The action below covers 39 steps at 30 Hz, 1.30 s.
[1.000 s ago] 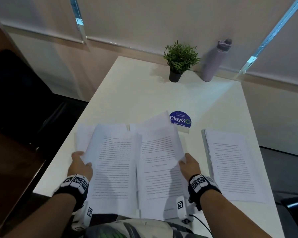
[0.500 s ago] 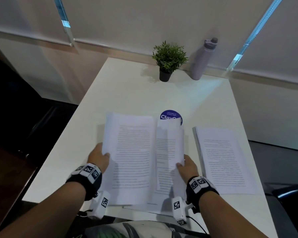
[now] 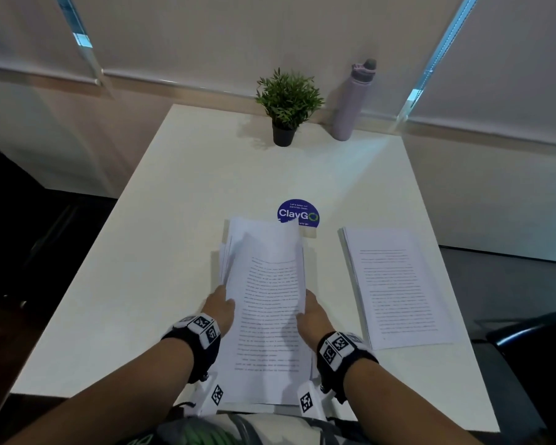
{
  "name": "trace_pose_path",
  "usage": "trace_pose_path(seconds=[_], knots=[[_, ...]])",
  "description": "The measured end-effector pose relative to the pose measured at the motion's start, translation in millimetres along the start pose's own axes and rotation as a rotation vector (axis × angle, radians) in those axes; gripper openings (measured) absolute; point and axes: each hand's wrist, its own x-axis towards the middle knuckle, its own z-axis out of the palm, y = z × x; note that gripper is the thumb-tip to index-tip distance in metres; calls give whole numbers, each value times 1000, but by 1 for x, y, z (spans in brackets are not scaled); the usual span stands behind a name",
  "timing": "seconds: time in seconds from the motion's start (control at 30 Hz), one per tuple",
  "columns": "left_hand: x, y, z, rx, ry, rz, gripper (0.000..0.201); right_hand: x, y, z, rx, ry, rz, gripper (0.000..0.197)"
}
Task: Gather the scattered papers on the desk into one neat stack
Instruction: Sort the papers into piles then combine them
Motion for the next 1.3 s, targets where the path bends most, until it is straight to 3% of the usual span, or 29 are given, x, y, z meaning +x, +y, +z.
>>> trace_pose_path(seconds=[0.07, 0.2, 0.27, 0.43, 0.53, 0.6, 0.67, 0.77, 0.9, 1.0, 1.13, 1.3], knots=[[-11, 5, -2, -118, 21, 65, 53, -1, -1, -8, 18, 17, -8, 46], [-31, 22, -20, -345, 191, 145, 80, -1, -13, -26, 146, 82, -51, 35], [-35, 32, -31, -431, 246, 229, 76, -4, -33, -34, 245, 134, -133, 37], [-47, 59, -64, -627, 385, 483, 33, -9, -84, -48, 349, 266, -418, 46], [-50, 63, -73, -691, 389, 560, 44, -12, -95, -49, 346, 329, -506, 39], [-51, 61, -73, -691, 372, 568, 50, -14, -98, -48, 342, 345, -528, 48], [-53, 60, -72, -674, 371, 566, 41, -18, -104, -49, 352, 357, -591, 59], [-54, 63, -72, -688, 379, 562, 30, -27, -118, -54, 332, 404, -822, 72], [-51, 69, -75, -670, 379, 545, 33, -21, -128, -60, 123, 474, -1024, 61], [-41, 66, -73, -609, 349, 460, 37, -17, -129, -60, 33, 493, -1016, 54], [-27, 53, -60, -442, 284, 312, 38, -16, -129, -60, 178, 514, -974, 51], [-35, 56, -50, -367, 320, 338, 30, 1, -111, -88, 225, 590, -868, 53]])
